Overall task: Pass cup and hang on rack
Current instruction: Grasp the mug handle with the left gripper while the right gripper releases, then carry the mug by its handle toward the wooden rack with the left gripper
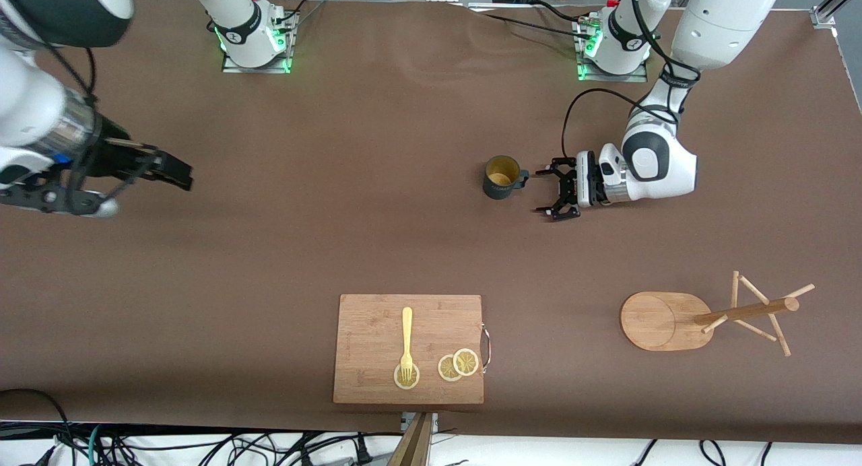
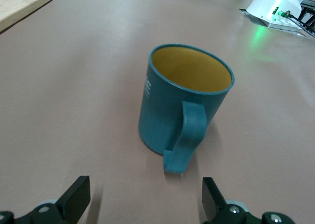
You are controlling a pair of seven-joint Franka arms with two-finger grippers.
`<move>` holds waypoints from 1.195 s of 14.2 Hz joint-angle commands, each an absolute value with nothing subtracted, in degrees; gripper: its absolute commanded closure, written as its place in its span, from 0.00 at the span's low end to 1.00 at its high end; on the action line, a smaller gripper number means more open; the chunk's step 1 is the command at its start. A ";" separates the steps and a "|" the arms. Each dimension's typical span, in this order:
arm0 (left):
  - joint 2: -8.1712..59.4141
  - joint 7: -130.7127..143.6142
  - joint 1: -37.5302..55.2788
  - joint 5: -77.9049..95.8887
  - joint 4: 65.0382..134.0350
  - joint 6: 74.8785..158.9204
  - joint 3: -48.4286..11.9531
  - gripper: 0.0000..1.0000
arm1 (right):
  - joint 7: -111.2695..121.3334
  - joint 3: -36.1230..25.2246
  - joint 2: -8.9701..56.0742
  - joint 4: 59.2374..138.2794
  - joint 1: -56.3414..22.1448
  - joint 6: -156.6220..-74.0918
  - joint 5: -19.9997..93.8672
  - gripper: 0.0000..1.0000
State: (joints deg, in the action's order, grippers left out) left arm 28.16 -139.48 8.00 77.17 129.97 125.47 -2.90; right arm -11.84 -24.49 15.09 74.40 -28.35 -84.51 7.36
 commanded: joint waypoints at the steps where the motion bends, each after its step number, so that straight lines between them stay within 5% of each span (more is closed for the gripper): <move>1: 28.39 -144.66 8.88 80.07 130.78 126.04 -3.69 0.00 | -9.33 -26.10 12.05 76.90 -29.00 -82.36 8.00 0.00; 5: 28.30 -146.33 8.88 82.42 132.09 125.95 -4.39 0.00 | -7.39 -24.97 8.97 81.81 -26.21 -82.88 6.95 0.00; 9: 28.39 -149.06 9.32 86.75 133.24 126.04 -5.45 0.00 | -5.80 -6.28 4.85 86.02 -8.83 -84.80 2.55 0.00; 13: 28.39 -149.24 9.32 88.42 135.00 126.12 -5.45 0.00 | -5.54 -0.79 -1.93 95.63 -3.87 -90.53 1.67 0.00; 14: 28.39 -149.24 9.32 88.42 135.00 126.04 -5.36 0.12 | -4.84 0.08 -1.67 95.19 -2.74 -90.53 0.97 0.00; 15: 28.39 -149.24 9.32 88.42 135.00 126.04 -5.36 0.35 | -3.62 0.87 -1.41 94.84 -1.68 -90.53 0.53 0.00; 16: 28.48 -149.06 9.32 88.50 135.00 126.04 -5.45 0.76 | -2.65 0.97 -1.41 94.75 -1.58 -90.70 0.35 0.00; 17: 28.82 -149.06 9.32 88.85 134.91 126.04 -5.45 0.85 | -2.55 0.88 -1.41 94.75 -1.67 -90.44 0.26 0.00</move>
